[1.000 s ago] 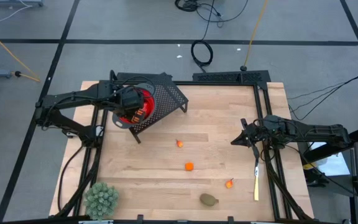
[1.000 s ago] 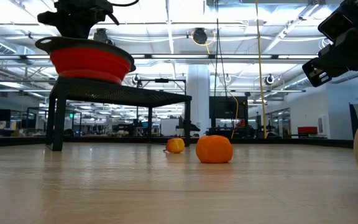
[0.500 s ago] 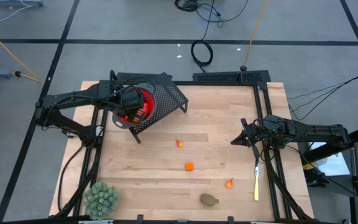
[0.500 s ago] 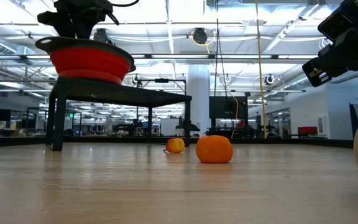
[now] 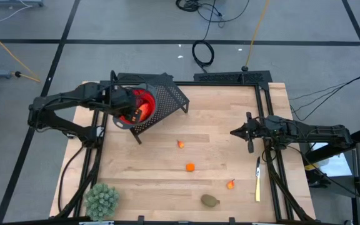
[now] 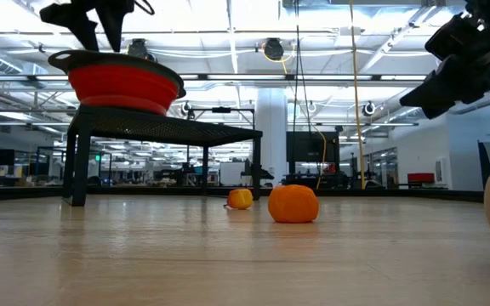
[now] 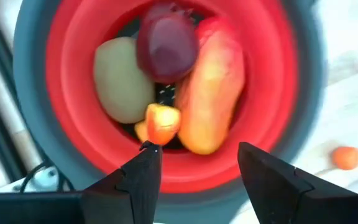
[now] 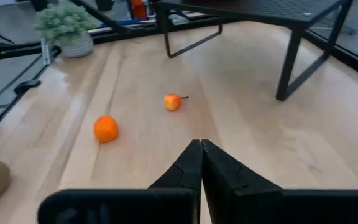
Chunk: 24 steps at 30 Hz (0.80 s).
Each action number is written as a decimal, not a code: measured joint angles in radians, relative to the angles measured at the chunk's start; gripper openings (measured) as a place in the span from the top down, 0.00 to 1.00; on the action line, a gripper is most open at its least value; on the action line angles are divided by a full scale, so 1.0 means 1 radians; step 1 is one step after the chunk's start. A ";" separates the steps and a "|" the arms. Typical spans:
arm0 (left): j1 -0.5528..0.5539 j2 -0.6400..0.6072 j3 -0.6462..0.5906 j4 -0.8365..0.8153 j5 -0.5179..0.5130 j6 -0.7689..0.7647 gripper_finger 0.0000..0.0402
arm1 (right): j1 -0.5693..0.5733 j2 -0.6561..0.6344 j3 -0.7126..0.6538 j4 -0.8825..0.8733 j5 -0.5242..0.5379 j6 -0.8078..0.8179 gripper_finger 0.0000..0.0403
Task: Pick & Place Fruit
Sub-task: Put the peach into the red strainer bowl on the shelf
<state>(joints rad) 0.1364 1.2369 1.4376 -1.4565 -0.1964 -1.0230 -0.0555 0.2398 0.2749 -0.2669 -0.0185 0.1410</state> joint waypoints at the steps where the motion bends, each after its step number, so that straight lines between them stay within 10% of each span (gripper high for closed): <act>1: -0.011 -0.010 0.000 0.022 -0.012 0.000 0.47 | 0.000 0.000 0.000 0.001 0.005 0.000 1.00; 24: -0.371 0.092 0.001 0.889 -0.096 0.414 0.47 | 0.000 0.001 0.000 0.005 0.021 -0.034 1.00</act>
<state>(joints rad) -0.2348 1.3292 1.4383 -0.5671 -0.2923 -0.6091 -0.0555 0.2403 0.2749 -0.2621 0.0029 0.1074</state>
